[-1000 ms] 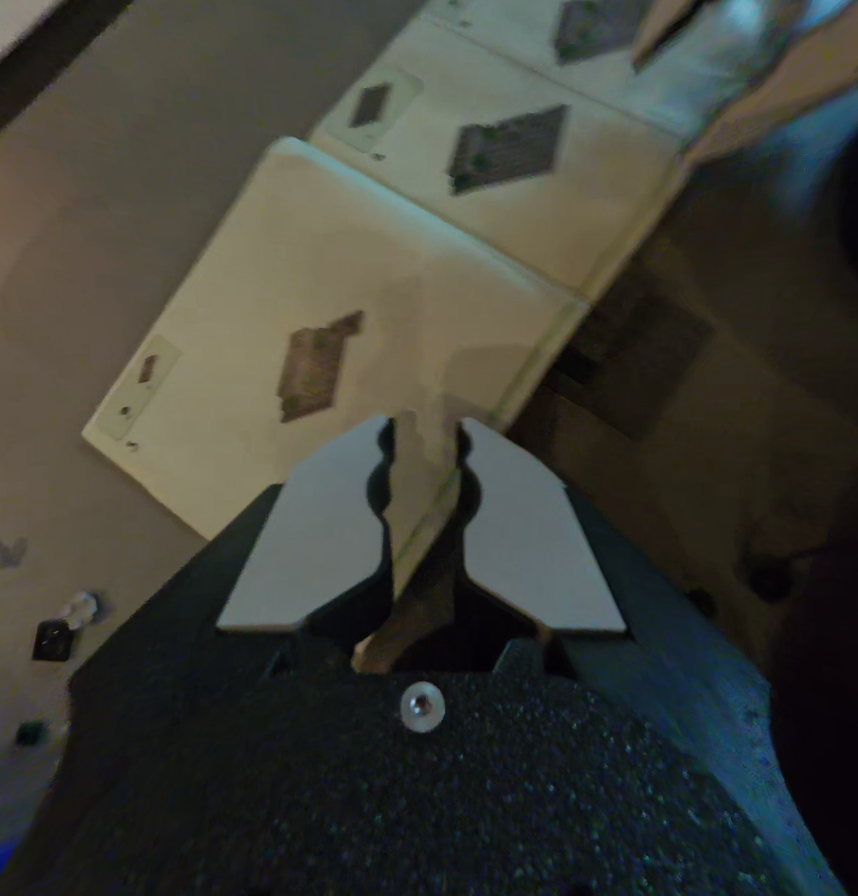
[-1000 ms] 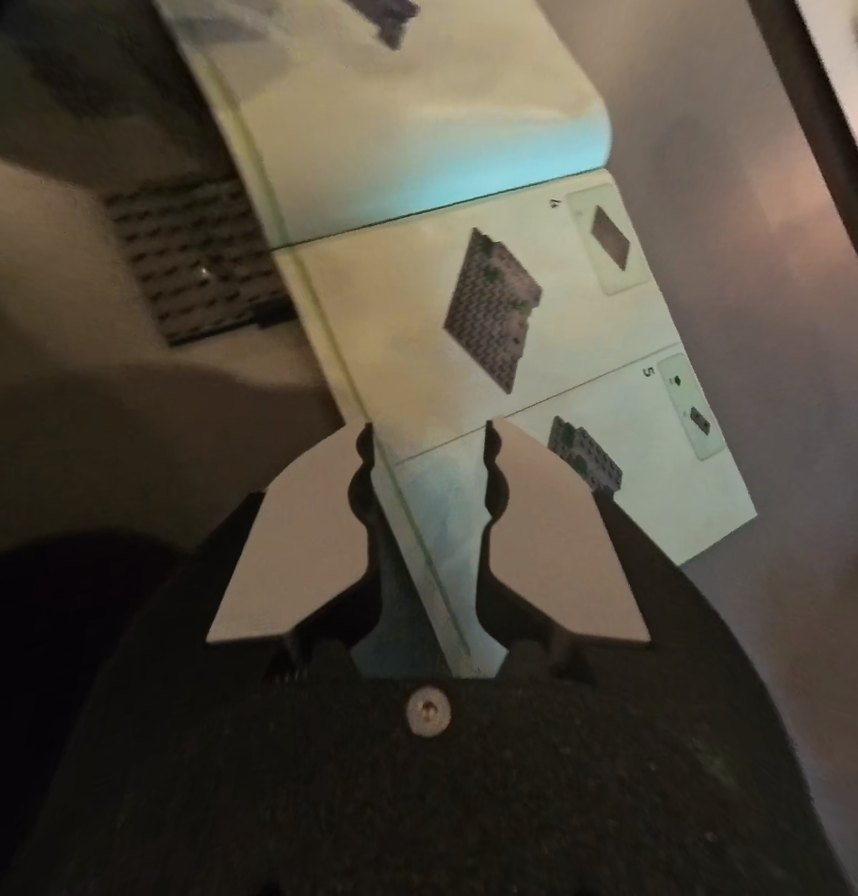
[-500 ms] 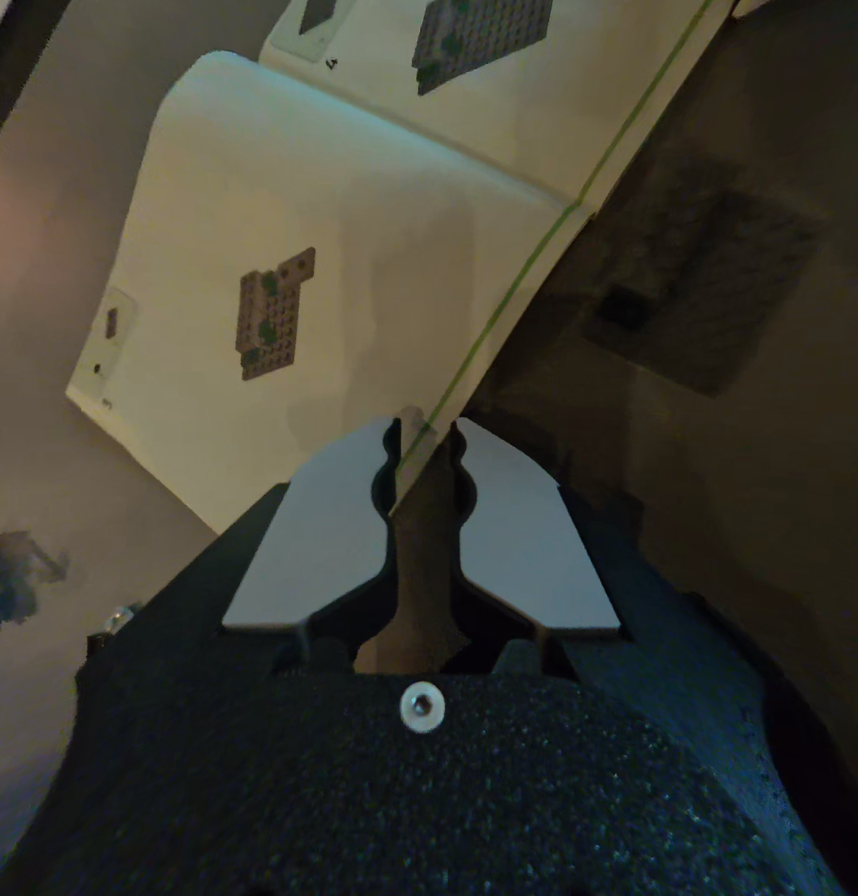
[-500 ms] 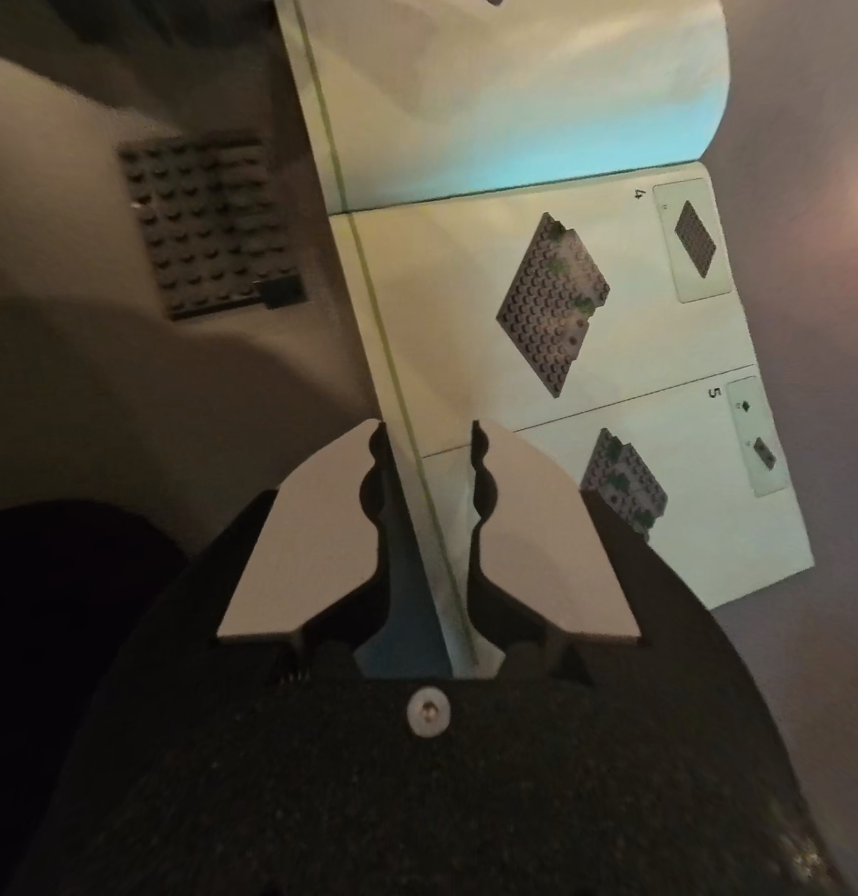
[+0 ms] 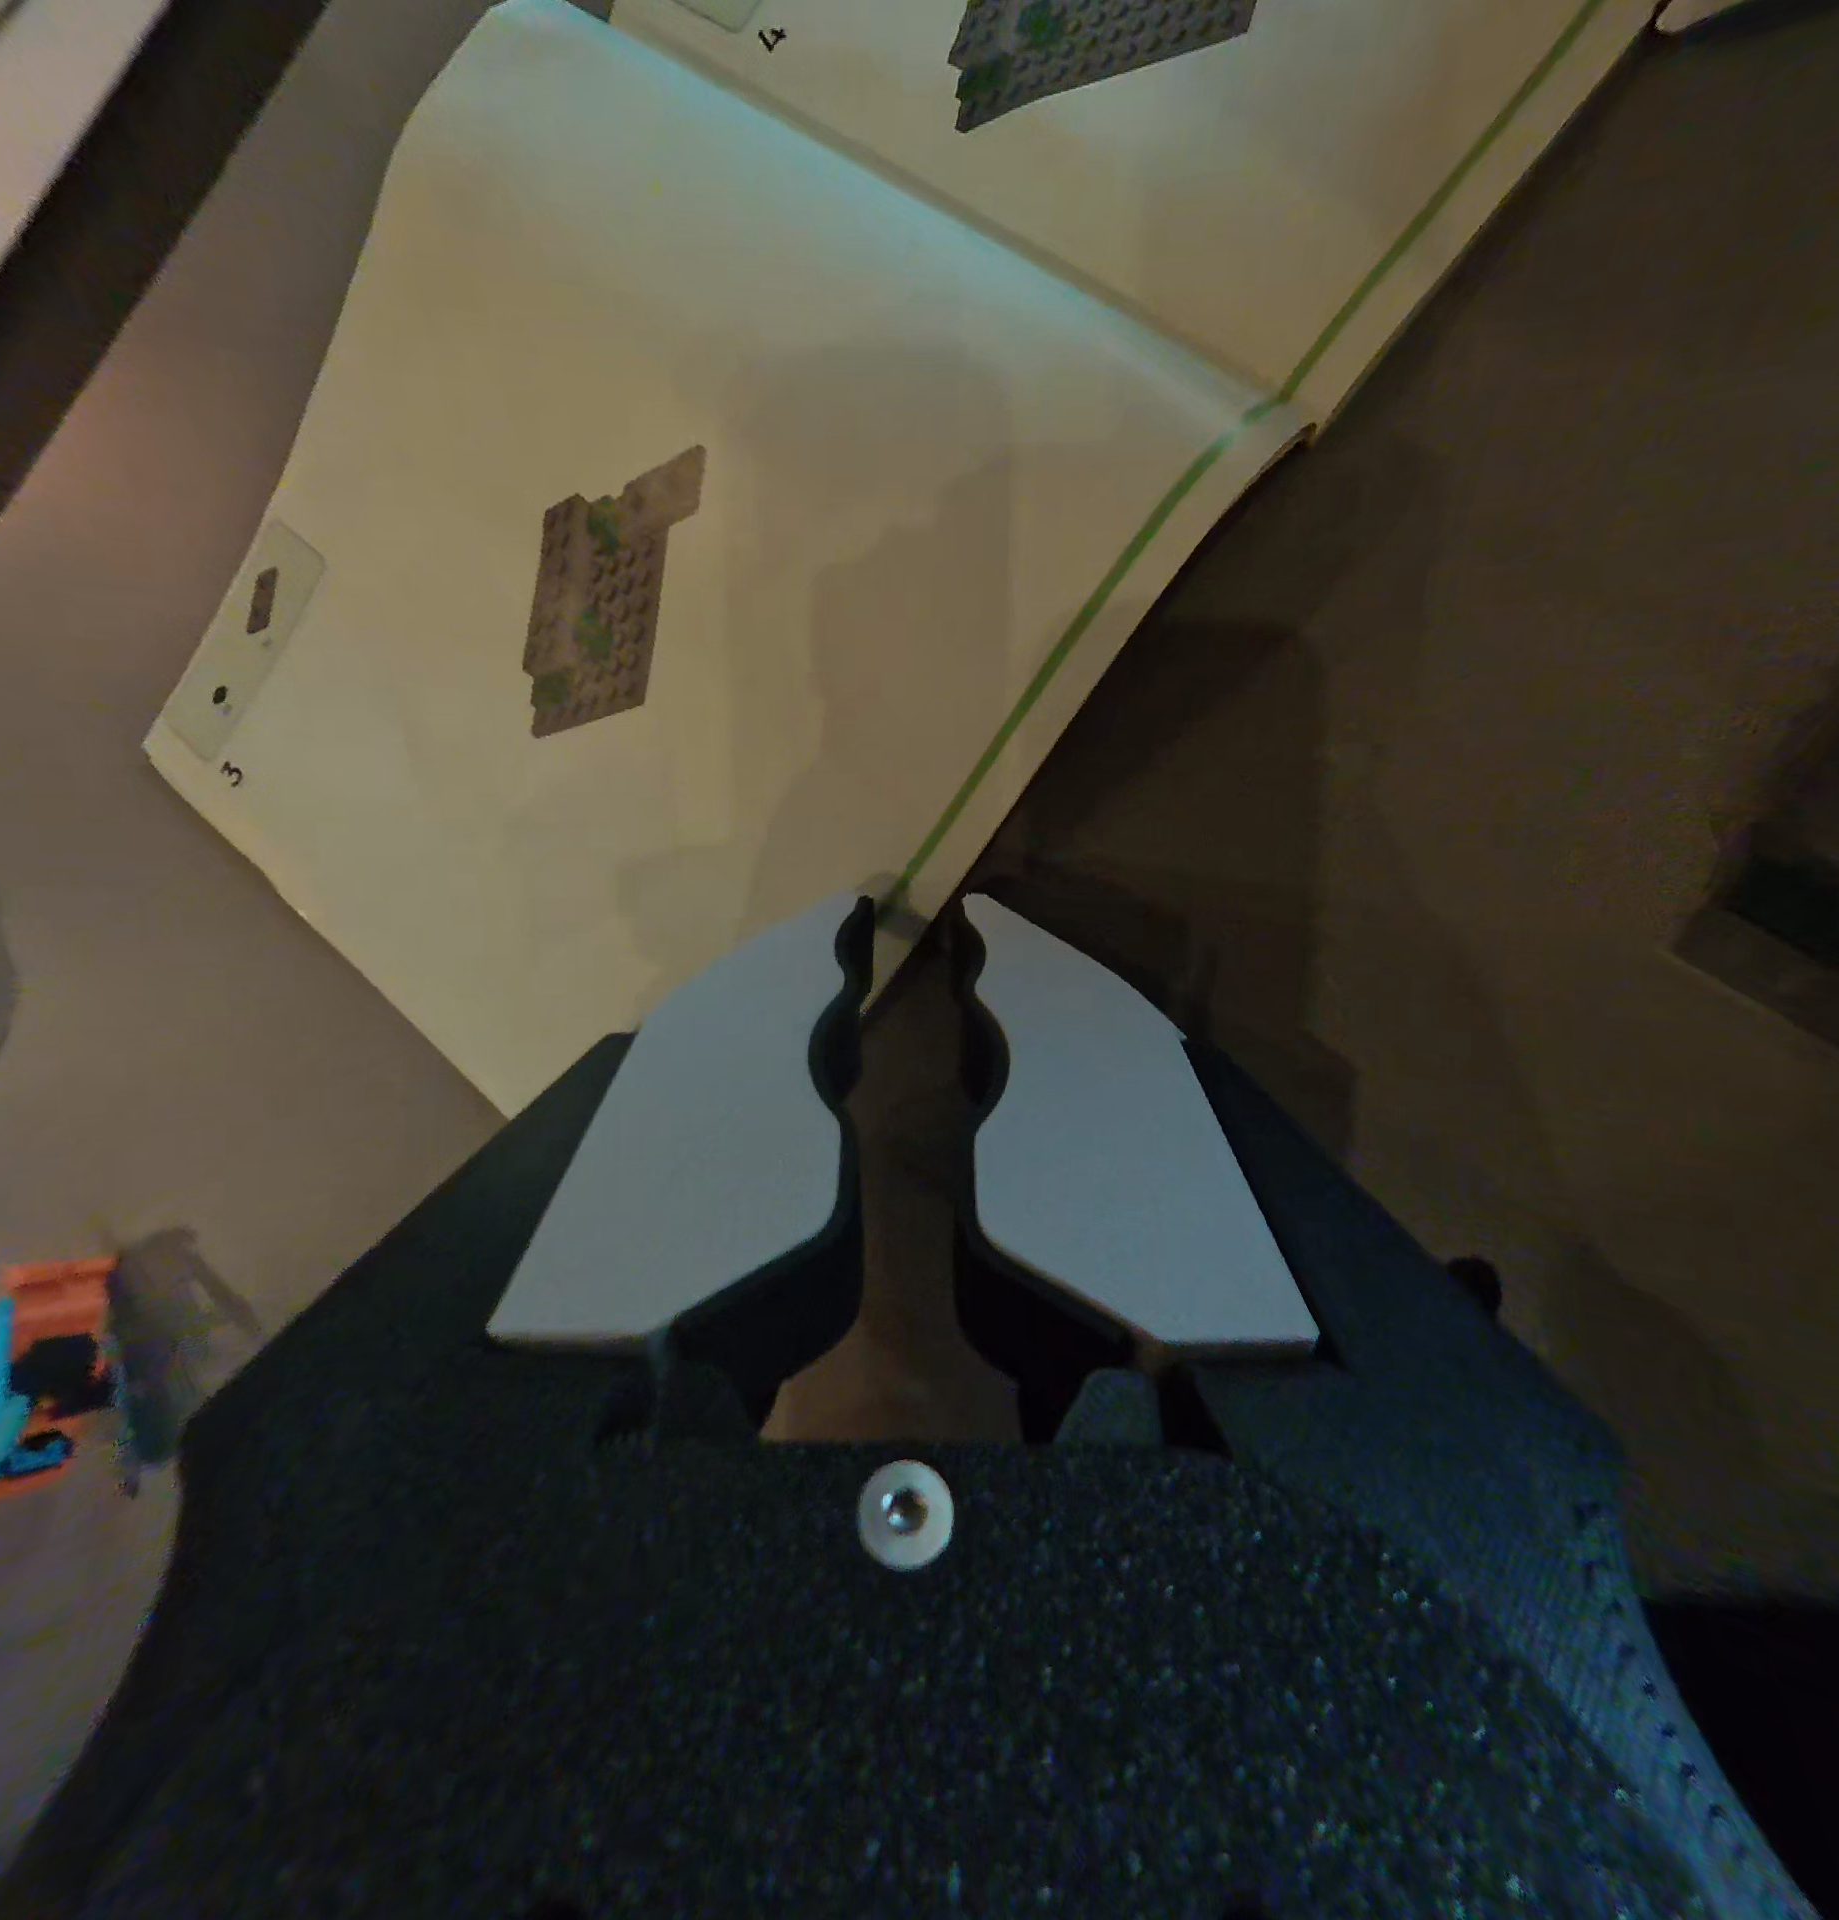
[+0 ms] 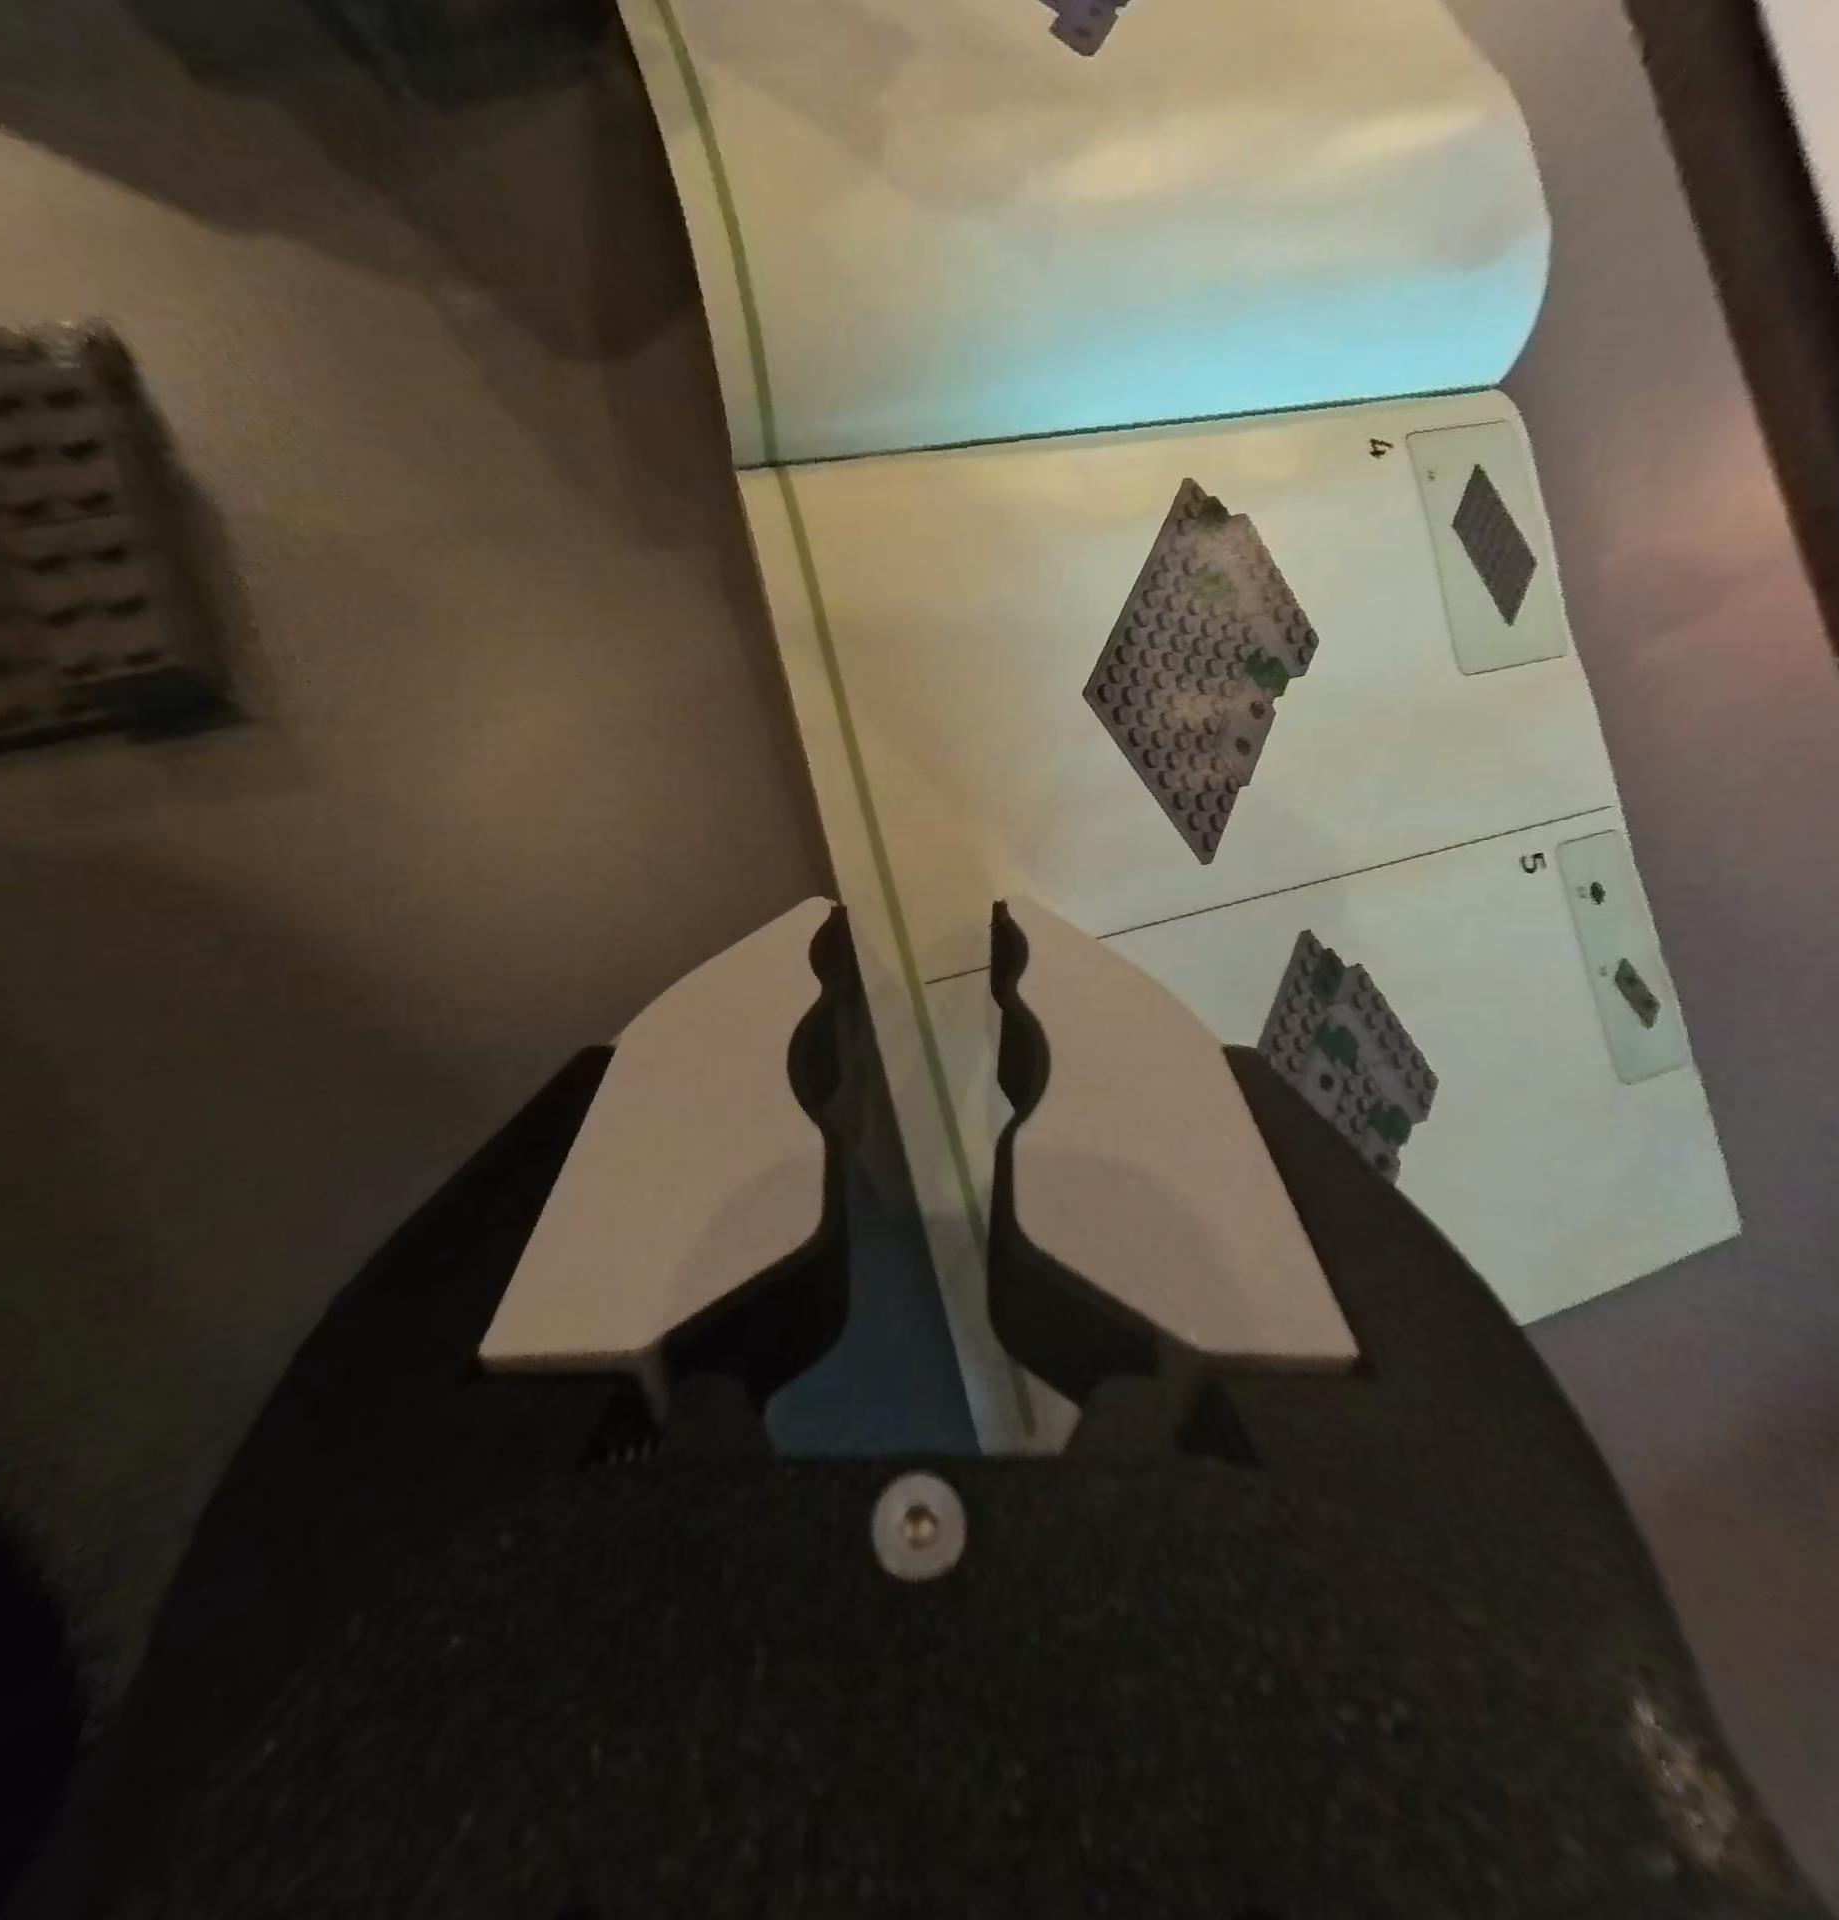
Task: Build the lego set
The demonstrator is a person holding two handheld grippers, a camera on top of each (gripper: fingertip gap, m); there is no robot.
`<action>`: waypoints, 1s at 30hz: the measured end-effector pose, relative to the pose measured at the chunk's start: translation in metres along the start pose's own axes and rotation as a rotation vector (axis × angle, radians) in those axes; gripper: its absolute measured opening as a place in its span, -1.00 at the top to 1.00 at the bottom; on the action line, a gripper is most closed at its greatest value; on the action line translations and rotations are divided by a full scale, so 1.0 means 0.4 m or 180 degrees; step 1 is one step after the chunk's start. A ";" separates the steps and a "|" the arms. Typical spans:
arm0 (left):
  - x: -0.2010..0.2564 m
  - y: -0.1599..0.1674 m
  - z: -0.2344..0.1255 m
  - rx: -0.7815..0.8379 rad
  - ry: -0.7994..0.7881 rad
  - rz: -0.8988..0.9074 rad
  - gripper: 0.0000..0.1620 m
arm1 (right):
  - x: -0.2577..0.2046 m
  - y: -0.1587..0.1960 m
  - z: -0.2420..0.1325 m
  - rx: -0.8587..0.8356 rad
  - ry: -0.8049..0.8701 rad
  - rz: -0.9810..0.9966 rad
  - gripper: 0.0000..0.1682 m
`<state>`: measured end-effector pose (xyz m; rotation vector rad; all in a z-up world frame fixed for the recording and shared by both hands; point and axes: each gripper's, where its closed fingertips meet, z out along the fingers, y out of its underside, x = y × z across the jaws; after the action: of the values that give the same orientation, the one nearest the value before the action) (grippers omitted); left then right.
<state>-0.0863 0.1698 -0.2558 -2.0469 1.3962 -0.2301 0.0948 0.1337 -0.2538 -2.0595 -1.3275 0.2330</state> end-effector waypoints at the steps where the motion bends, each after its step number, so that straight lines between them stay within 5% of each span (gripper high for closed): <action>1: -0.006 -0.003 0.004 -0.0002 -0.0004 0.0010 0.83 | 0.008 -0.001 0.003 0.0003 0.0005 -0.0014 0.69; 19: -0.028 -0.019 0.013 0.0082 0.0042 -0.0031 0.81 | 0.061 -0.006 -0.022 -0.0005 -0.0041 -0.0206 0.68; 30: -0.114 -0.007 0.004 0.0334 0.0079 -0.0471 0.74 | 0.092 0.108 -0.064 -0.0367 0.0127 0.0086 0.67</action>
<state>-0.1026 0.2115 -0.2458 -2.0678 1.2218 -0.3849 0.1563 0.1431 -0.2535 -2.1674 -1.3172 0.1291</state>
